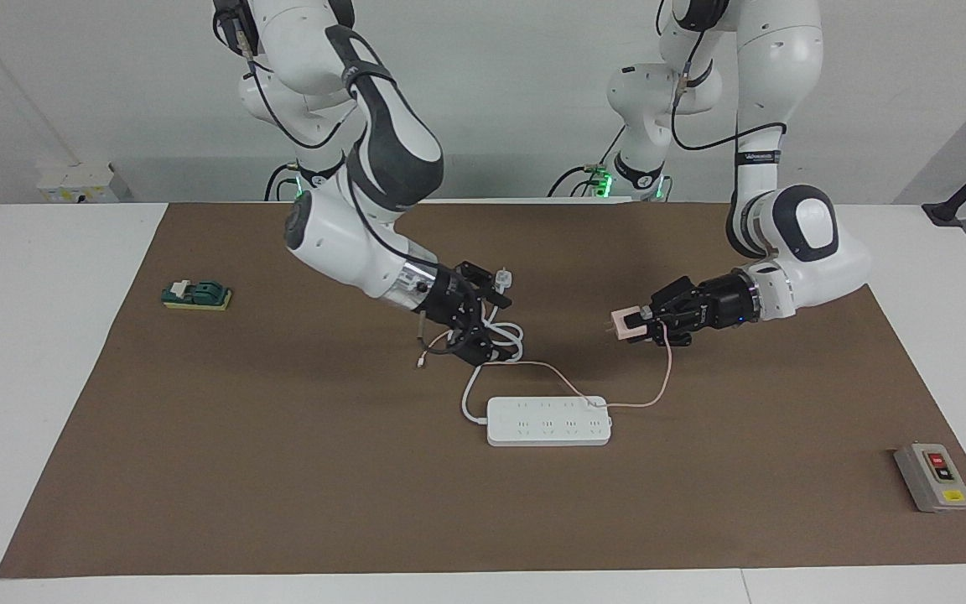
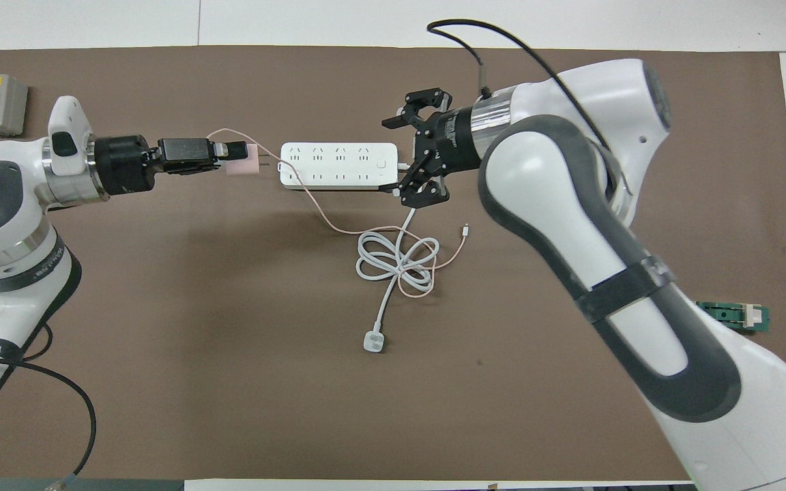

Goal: Plug charger into power strip
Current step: 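Pull the plug away with the left gripper while the right gripper withdraws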

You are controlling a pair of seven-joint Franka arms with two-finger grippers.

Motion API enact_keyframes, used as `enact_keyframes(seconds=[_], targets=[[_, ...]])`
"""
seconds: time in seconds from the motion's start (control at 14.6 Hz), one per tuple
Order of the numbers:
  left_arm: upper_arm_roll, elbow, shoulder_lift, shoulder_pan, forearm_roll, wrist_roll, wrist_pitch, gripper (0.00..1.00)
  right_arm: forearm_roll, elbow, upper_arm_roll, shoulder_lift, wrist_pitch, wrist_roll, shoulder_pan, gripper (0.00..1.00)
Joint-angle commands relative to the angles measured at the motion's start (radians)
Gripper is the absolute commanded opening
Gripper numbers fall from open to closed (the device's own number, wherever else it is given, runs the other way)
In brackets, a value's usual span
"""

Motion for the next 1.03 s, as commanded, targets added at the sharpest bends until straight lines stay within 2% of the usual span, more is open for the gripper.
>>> enact_keyframes(seconds=[0.0, 0.14, 0.34, 0.62, 0.96], targets=[[0.009, 0.106, -0.015, 0.004, 0.165, -0.209, 0.008, 0.00, -0.068, 0.018, 0.006, -0.015, -0.027, 0.014, -0.055, 1.00], [0.014, 0.178, -0.038, 0.004, 0.299, -0.346, -0.004, 0.00, -0.155, 0.018, 0.006, -0.035, -0.035, 0.009, -0.089, 1.00], [0.028, 0.243, -0.086, 0.010, 0.549, -0.591, -0.093, 0.00, -0.230, 0.018, 0.006, -0.055, -0.062, -0.017, -0.130, 1.00], [0.032, 0.293, -0.103, 0.027, 0.869, -0.840, -0.242, 0.00, -0.315, 0.016, 0.006, -0.082, -0.145, -0.217, -0.199, 1.00], [0.025, 0.329, -0.129, 0.013, 1.083, -1.049, -0.331, 0.00, -0.440, 0.006, 0.005, -0.110, -0.229, -0.509, -0.238, 1.00]])
